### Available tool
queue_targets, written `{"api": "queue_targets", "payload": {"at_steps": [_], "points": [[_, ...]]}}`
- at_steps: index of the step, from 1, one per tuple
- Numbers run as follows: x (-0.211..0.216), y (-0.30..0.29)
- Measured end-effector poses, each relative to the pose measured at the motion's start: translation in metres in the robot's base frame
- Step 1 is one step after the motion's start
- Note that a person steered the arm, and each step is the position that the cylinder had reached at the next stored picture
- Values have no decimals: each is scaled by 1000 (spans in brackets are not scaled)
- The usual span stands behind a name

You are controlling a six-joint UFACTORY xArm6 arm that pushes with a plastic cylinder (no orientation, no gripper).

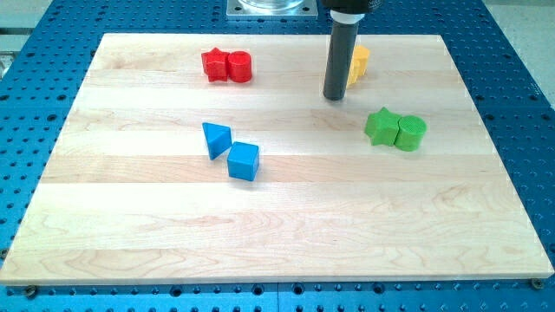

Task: Separate the red blocks from each other

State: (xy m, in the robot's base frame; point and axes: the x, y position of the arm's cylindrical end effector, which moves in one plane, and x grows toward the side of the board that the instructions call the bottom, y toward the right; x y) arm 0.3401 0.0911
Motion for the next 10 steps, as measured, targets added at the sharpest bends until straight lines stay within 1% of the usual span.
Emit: {"api": "queue_targets", "payload": {"at_steps": [1, 2, 3, 4, 5, 6, 7, 8, 9, 10], "points": [[3, -1], [18, -39], [-7, -109], [-57, -101], [-90, -112], [-91, -185], [-41, -206], [-45, -176], [-59, -124], [-63, -106]]}}
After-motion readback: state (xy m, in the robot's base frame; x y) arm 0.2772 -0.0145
